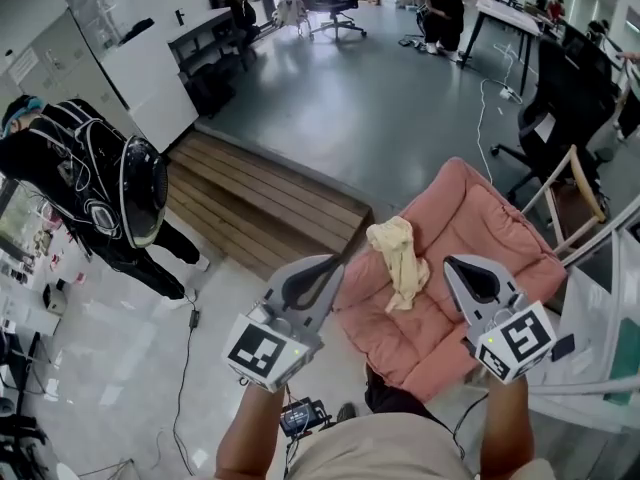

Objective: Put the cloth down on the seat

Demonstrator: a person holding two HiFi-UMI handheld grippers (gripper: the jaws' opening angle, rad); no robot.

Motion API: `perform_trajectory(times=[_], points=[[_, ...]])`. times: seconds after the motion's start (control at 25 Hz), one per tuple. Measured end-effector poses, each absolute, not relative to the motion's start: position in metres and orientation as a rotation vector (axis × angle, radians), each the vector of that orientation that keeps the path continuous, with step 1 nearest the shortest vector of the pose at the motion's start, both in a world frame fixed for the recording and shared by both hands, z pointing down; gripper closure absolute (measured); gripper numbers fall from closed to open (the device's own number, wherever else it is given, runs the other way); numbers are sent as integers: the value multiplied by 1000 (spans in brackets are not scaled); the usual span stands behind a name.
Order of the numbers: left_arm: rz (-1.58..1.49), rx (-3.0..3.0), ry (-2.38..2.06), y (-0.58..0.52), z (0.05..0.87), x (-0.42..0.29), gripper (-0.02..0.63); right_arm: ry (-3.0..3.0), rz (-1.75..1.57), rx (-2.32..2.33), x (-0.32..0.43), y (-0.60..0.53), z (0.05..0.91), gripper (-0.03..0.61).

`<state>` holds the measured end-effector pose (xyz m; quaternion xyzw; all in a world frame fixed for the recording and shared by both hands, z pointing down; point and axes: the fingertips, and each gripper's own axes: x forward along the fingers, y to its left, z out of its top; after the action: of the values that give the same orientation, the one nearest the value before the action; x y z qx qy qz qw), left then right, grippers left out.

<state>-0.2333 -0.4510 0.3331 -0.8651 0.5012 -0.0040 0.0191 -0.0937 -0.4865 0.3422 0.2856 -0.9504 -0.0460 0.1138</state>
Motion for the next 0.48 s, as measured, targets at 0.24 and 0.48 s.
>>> perform_trajectory(times=[0.24, 0.48], points=[[7, -2668, 1546, -417, 317, -231, 597, -2795, -169, 841, -83, -457, 322, 589], [21, -2668, 1551, -405, 318, -231, 597, -2794, -200, 832, -84, -446, 317, 589]])
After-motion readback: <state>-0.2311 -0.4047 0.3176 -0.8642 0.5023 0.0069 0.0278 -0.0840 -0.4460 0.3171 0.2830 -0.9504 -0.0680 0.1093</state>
